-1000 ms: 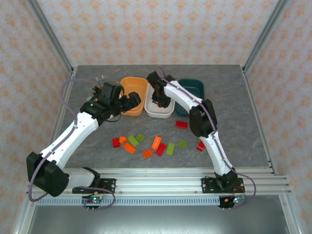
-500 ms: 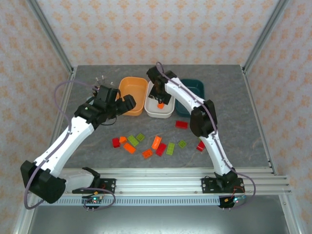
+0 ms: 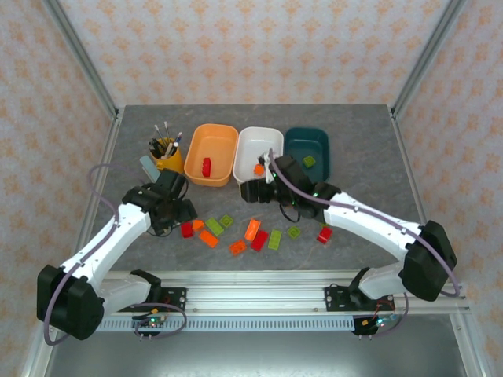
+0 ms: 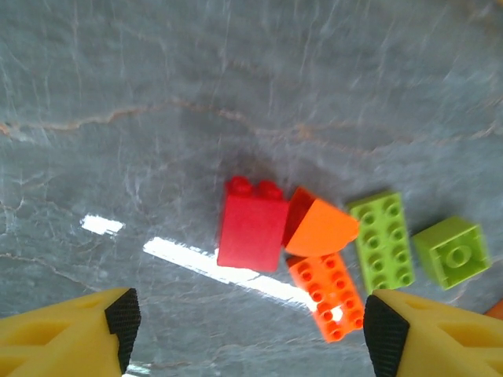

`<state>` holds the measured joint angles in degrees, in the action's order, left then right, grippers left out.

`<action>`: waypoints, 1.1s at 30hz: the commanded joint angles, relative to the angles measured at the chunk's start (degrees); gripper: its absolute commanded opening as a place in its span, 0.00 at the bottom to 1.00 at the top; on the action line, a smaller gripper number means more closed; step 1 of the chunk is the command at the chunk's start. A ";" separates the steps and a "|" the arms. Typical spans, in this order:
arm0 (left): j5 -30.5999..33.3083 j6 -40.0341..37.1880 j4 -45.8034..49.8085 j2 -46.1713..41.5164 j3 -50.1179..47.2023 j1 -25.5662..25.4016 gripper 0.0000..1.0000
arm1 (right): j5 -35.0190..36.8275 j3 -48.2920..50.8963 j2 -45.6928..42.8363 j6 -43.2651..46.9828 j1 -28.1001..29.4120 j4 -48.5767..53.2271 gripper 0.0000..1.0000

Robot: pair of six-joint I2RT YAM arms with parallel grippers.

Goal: Sort the legos into containers by color

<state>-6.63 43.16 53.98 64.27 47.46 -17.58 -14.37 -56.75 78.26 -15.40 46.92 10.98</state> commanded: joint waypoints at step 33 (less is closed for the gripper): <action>-0.22 -15.91 -12.48 17.76 -4.38 -2.10 0.45 | -3.81 1.47 2.07 -1.39 0.67 -7.46 0.69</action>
<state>-6.72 28.32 42.78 81.28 43.22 -19.97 -18.28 -53.39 80.20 -16.08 47.22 4.21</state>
